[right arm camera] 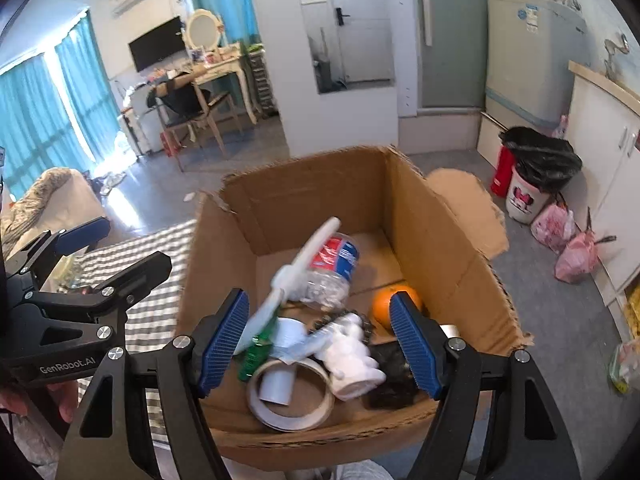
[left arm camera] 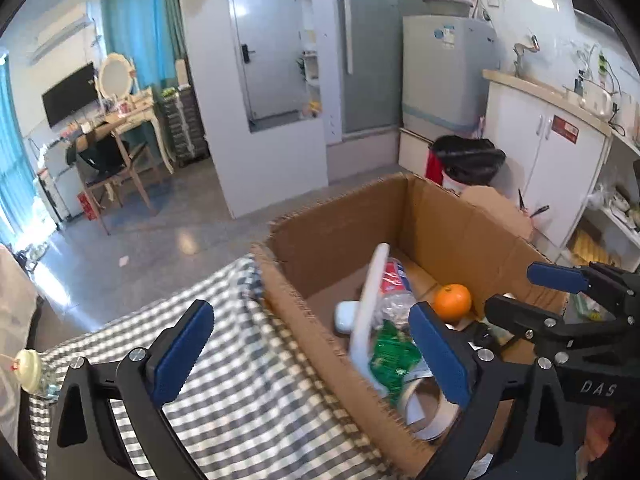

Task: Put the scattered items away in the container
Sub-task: 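Carry packet and figurine into the box and open both tools, then move both open tools back over the table, then grasp the black Nescafe box edge with the right tool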

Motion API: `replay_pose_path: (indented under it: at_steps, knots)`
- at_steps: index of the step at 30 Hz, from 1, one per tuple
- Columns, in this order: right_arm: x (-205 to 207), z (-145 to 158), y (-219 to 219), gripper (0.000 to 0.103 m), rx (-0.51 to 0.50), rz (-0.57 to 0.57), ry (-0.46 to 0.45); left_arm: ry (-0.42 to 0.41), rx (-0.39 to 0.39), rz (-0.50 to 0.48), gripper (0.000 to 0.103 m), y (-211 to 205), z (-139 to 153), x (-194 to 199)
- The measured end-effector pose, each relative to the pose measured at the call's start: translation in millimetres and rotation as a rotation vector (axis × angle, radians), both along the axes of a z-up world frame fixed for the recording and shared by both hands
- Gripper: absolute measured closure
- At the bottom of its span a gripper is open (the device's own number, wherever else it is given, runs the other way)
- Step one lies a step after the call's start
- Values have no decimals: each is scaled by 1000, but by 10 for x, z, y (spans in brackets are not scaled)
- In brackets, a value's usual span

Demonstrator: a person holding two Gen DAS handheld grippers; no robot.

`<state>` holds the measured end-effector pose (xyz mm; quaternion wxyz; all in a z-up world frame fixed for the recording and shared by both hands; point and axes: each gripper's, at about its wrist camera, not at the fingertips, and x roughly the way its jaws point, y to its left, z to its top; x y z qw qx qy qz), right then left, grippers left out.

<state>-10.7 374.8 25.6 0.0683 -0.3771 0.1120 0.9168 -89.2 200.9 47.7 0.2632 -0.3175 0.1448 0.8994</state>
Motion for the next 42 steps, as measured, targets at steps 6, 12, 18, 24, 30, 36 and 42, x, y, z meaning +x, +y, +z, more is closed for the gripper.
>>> replay_pose_path:
  at_steps: [6,12,18,24,30,36,42]
  knots:
    - [-16,237,-463,30,16,140,80,43,13,138,0,-723,88,-16]
    - [-172,364,-1359,30,142,424,112,34,-61,337,0,-1954,-222,-107]
    - [-501,285,-2281,30,185,744,24,-57,-138,473,0,-3058,-739,-132]
    - [-913,67,-3237,30,294,1036,-122,-111,-117,469,0,-3495,-1052,-223]
    - [-1229,-336,-3889,30,399,1303,-276,-153,-111,471,0,-3764,-1278,-483]
    - [-1580,-679,-4203,30,361,1448,-341,-199,-145,400,0,-3830,-1551,-695]
    - [-1849,-925,-4472,28,421,1487,-333,-235,-98,336,0,-3893,-1647,-838]
